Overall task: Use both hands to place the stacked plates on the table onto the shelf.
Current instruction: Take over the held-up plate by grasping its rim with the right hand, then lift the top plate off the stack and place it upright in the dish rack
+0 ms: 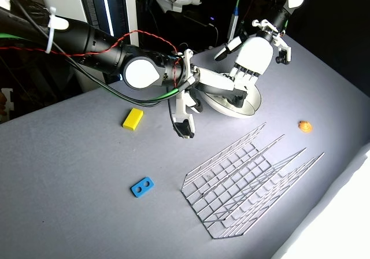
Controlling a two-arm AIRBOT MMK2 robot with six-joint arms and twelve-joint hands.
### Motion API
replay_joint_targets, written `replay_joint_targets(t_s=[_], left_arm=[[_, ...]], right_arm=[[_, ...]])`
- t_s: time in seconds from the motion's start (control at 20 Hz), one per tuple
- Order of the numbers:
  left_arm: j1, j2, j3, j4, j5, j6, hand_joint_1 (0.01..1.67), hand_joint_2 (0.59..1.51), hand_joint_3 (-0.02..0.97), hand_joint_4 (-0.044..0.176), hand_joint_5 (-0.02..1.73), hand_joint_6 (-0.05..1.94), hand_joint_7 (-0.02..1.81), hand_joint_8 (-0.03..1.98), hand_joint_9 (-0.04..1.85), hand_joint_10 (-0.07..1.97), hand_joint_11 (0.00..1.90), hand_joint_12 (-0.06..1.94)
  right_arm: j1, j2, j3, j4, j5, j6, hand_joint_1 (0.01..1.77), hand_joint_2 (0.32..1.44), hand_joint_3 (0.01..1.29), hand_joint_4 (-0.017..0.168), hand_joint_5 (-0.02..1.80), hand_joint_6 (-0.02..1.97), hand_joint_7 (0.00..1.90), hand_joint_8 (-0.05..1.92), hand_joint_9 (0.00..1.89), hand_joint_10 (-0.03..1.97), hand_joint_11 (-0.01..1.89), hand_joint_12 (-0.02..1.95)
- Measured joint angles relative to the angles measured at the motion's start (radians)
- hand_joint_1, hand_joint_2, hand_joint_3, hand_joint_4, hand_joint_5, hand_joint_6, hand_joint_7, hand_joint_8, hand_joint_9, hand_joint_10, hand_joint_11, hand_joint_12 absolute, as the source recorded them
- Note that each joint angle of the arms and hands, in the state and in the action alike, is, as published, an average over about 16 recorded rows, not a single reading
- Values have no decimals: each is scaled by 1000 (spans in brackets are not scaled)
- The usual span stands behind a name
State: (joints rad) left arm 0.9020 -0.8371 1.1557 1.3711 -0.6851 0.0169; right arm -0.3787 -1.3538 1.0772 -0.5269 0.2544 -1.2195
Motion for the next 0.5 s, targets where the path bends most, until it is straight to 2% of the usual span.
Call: replay_joint_targets(t_s=[0.25, 0.5], left_arm=[[-10, 5, 10, -1, -5, 0, 14, 1101, 16, -2, 8, -5, 7, -8, 14, 6, 18, 10], [-36, 25, 29, -13, -9, 0, 14, 1099, 16, -1, 11, 4, 12, -3, 16, 6, 19, 10]], right_arm=[[6, -22, 15, -1, 19, -7, 1031, 1071, 19, 0, 583, 462, 686, 570, 809, 272, 483, 1263], [9, -27, 12, 0, 36, -12, 1072, 1049, 15, -5, 633, 724, 762, 913, 917, 631, 669, 1273]])
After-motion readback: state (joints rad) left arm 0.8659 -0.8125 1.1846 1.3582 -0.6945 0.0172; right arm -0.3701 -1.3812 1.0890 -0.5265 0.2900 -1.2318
